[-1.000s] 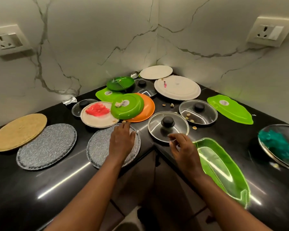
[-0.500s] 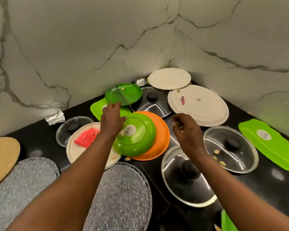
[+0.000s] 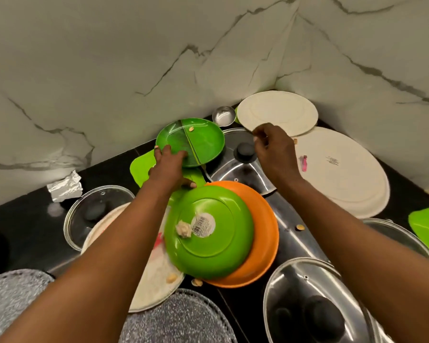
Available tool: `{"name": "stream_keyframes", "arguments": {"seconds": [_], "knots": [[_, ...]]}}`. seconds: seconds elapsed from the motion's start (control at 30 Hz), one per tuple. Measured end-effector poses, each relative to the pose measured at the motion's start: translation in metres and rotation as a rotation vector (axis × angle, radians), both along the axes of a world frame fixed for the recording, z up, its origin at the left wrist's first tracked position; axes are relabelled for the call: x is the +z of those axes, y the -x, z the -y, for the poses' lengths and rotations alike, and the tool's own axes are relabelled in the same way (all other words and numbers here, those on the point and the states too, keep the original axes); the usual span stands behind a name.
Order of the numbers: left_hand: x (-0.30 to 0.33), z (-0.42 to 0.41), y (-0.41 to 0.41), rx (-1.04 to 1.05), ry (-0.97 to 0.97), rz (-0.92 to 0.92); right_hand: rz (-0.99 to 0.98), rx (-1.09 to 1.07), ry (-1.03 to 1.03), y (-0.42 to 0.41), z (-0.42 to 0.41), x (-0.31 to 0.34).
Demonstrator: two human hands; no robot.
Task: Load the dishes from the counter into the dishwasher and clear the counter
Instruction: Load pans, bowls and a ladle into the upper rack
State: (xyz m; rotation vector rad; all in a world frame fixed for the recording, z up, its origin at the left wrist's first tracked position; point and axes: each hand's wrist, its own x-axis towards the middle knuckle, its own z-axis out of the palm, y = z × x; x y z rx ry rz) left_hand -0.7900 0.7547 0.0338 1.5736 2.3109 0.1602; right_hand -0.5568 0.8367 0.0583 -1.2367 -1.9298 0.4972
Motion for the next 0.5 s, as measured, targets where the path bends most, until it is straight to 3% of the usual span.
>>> {"name": "stream_keyframes", "arguments": {"seconds": [0.27,0.5], "knots": [[-0.001,-0.001,0.0,0.034,0.004,0.068,0.365,-0.058,0.191,0.075,-0.089,0.003],[0.003,-0.004,-0.004,0.072,0.045,0.089,0.469,-0.08,0.362,0.123,-0.141,-0.023]]}}
